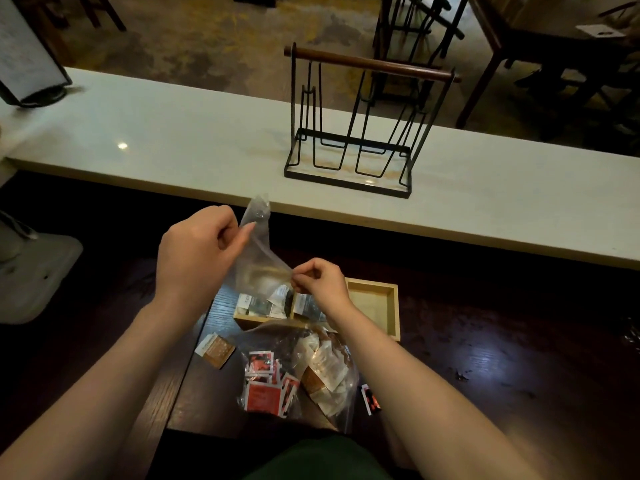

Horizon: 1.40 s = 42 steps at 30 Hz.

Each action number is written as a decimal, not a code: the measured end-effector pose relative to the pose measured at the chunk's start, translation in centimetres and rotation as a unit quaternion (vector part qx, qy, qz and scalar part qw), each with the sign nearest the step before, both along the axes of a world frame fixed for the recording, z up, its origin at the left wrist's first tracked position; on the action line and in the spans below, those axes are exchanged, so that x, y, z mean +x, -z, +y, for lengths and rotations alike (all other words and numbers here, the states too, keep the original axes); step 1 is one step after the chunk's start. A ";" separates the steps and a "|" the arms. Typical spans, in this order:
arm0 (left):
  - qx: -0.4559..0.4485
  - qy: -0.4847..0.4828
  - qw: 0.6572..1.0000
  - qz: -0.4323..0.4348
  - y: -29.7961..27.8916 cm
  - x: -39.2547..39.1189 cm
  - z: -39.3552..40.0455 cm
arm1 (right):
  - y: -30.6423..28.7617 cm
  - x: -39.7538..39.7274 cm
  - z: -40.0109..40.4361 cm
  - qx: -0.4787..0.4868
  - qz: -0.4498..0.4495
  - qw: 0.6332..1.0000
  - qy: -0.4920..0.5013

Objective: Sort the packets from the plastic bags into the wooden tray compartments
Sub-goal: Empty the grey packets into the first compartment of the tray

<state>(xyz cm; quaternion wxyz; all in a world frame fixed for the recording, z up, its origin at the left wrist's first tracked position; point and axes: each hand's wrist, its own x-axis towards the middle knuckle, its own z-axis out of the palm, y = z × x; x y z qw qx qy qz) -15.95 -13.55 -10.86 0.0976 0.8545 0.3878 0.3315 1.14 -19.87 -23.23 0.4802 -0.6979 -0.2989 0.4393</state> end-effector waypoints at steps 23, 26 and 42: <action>-0.233 0.070 0.954 0.174 12.6 6.4 -1.4 | 2.2 11.4 -10.9 -0.046 -0.339 0.915 0.216; -0.219 0.155 0.920 0.284 16.5 8.7 -2.9 | 3.3 13.0 -14.1 -0.077 -0.360 0.893 0.259; -0.164 0.165 0.878 0.418 20.2 12.3 -2.1 | 6.1 14.4 -19.1 -0.174 -0.343 0.860 0.335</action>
